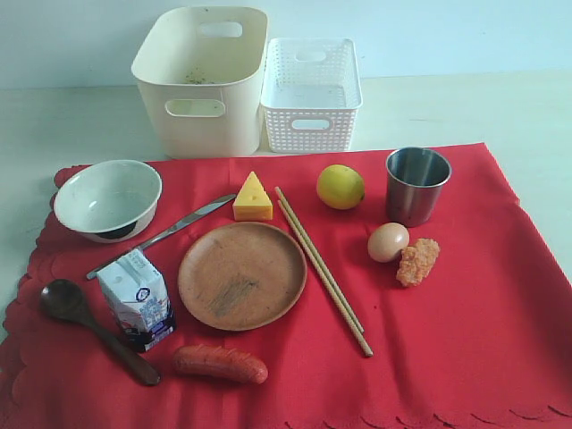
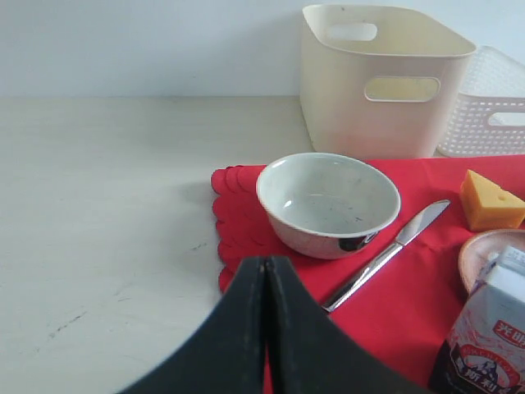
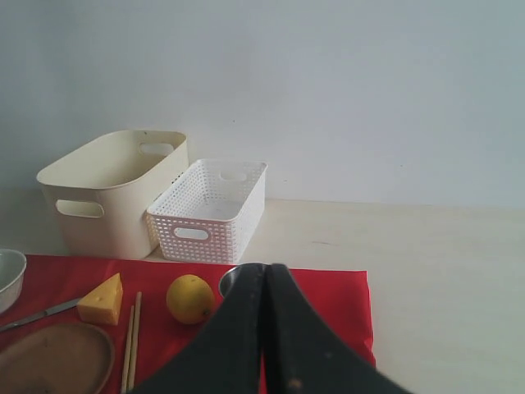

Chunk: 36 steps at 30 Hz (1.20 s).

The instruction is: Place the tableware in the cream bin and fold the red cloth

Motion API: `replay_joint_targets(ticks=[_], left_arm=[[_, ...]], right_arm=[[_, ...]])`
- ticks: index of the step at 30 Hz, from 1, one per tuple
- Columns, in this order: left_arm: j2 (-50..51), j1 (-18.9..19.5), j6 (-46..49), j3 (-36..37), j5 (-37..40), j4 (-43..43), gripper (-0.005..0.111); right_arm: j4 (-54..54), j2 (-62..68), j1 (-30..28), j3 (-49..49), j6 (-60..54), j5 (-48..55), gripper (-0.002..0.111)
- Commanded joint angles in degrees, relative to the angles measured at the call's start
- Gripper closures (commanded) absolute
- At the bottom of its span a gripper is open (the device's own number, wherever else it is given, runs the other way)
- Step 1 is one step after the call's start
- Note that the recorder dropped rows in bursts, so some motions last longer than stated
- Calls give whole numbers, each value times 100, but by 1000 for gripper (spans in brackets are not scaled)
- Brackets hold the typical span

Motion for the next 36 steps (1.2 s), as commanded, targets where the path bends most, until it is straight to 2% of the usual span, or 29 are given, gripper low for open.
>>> replay_joint_targets(ticks=[1, 26, 32, 36], left_arm=[[-26, -35, -23, -15, -66, 17, 105], [-26, -35, -23, -15, -66, 17, 105], [-26, -35, -23, -15, -66, 17, 105], [-26, -35, -23, -15, -66, 17, 105]], right_arm=[[16, -33, -27, 21, -19, -70, 108], [16, -33, -27, 21, 104, -118, 108], [228, 615, -27, 21, 75, -306, 108], [707, 1342, -27, -54, -443, -402, 108]])
